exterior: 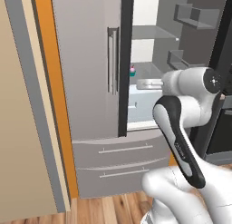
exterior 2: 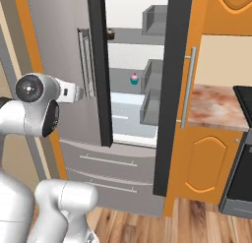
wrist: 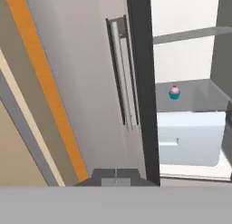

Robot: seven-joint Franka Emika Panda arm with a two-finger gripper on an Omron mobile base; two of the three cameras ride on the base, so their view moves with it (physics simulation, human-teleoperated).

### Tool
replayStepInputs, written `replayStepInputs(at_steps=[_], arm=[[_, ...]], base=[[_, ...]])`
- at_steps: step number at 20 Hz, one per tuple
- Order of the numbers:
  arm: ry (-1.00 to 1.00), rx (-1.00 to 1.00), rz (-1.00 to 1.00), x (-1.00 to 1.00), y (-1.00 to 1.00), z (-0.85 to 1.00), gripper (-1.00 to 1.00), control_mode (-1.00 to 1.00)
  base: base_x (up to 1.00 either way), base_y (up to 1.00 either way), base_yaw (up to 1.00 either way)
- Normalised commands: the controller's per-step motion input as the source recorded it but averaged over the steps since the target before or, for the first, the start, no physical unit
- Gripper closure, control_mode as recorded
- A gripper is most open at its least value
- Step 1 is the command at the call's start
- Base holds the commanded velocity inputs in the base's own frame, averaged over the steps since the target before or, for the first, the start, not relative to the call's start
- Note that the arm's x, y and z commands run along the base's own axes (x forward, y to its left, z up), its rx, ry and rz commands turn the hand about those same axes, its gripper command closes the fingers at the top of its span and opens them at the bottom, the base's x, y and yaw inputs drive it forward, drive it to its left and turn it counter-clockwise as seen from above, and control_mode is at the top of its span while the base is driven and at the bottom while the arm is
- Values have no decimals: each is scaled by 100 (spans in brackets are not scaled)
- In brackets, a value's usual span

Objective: Take the cupcakes from the fridge and place them on the empty tray on the dining counter.

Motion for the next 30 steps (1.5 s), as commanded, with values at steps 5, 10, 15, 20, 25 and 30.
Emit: replayStepInputs(at_steps=[5,10,15,20,25,30], arm=[[-36,21,-12,15,37,-27,100,-100],[-13,4,-16,55,23,-17,100,-100],[-15,0,-11,63,19,-8,100,-100],[-8,0,-10,97,6,0,-100,-100],[0,-4,-9,93,0,0,-100,-100],[-1,0,1,58,9,0,-100,-100]], base=[[0,0,0],[0,0,0],[0,0,0],[0,0,0],[0,0,0],[0,0,0]])
